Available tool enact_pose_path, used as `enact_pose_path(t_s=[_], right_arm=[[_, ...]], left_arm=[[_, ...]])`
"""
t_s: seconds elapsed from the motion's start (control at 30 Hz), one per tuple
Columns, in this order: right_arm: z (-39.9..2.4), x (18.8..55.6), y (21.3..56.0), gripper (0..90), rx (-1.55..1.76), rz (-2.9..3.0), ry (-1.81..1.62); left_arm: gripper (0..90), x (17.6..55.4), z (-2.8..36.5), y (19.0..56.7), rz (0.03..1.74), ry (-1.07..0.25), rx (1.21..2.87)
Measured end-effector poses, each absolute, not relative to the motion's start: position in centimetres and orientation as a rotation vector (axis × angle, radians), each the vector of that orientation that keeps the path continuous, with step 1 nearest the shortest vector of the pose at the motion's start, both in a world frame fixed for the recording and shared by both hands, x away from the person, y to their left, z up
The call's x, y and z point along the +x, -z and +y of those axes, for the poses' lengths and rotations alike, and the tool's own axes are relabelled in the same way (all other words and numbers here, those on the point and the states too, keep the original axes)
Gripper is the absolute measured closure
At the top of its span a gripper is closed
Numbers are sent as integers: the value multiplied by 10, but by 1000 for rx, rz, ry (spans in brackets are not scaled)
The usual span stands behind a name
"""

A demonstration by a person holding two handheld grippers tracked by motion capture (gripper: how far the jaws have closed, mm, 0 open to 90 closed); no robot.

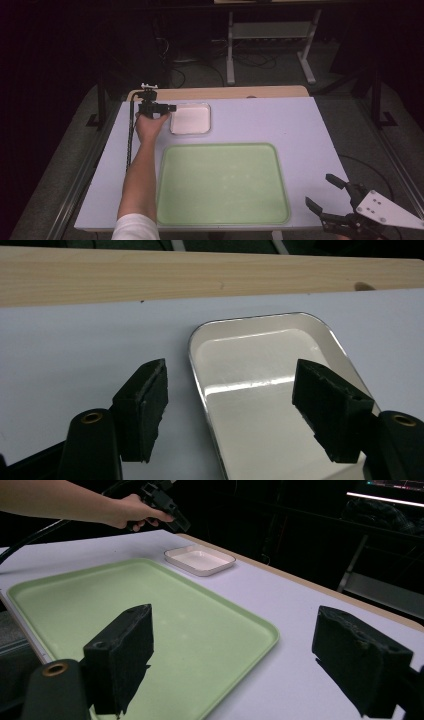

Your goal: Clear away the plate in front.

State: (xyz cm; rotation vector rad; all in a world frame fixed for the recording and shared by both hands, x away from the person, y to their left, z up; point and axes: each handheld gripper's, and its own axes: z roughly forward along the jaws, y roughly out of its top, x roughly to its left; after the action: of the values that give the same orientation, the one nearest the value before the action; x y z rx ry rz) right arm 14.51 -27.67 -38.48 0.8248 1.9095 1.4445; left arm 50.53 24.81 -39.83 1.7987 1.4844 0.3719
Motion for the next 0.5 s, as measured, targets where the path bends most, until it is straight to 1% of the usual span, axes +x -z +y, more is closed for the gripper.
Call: enact_pose_path(t_s=[0.03, 0.07, 0.1, 0.17, 0.3, 0.37, 0.5], right_arm=[[-276, 145, 385, 160, 823, 1914, -1440], [-276, 145, 385, 160, 823, 1914, -1440], [-276, 146, 385, 164, 821, 1917, -1439], [-276, 147, 386, 171, 824, 1927, -1439], [-276, 148, 387, 180, 822, 1936, -1434], [-277, 147, 386, 182, 824, 1929, -1437], [-278, 146, 387, 181, 831, 1921, -1448]], left_arm=[[315, 511, 248, 402, 1505, -334, 1805], [320, 511, 248, 402, 1505, -334, 1805], [327, 515, 244, 406, 1520, -341, 1845], [337, 521, 239, 411, 1544, -307, 1882], [363, 526, 234, 417, 1579, -286, 1882], [419, 530, 229, 419, 1614, -321, 1926], [471, 532, 229, 420, 1638, -309, 1919]])
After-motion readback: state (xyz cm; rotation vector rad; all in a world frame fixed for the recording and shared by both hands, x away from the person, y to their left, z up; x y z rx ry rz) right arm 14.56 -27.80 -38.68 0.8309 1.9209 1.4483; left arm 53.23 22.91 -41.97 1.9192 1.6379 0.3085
